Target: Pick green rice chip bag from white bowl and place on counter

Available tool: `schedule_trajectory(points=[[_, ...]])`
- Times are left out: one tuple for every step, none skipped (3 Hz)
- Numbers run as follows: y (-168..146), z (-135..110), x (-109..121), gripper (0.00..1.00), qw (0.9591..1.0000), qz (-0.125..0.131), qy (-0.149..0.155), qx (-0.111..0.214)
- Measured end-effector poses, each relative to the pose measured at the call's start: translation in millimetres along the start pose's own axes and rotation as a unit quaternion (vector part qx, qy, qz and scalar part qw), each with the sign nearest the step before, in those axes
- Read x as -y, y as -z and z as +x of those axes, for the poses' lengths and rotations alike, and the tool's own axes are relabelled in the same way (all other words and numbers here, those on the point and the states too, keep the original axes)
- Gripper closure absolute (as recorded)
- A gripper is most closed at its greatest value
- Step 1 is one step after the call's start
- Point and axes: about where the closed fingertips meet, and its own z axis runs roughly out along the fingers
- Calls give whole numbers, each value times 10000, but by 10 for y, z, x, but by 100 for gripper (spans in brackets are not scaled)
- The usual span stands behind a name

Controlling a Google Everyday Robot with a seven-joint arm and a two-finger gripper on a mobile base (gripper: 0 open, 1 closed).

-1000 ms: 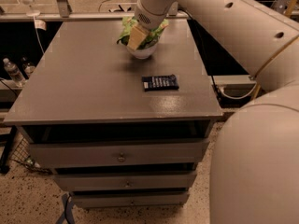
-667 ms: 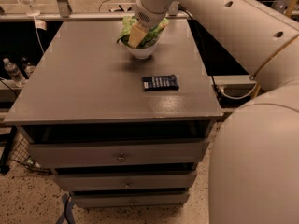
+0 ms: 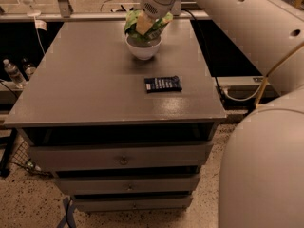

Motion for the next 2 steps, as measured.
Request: schedule_trajectory(points=[[114, -44, 148, 100, 9996, 252, 43, 116], [265, -40, 283, 100, 9987, 469, 102, 192]])
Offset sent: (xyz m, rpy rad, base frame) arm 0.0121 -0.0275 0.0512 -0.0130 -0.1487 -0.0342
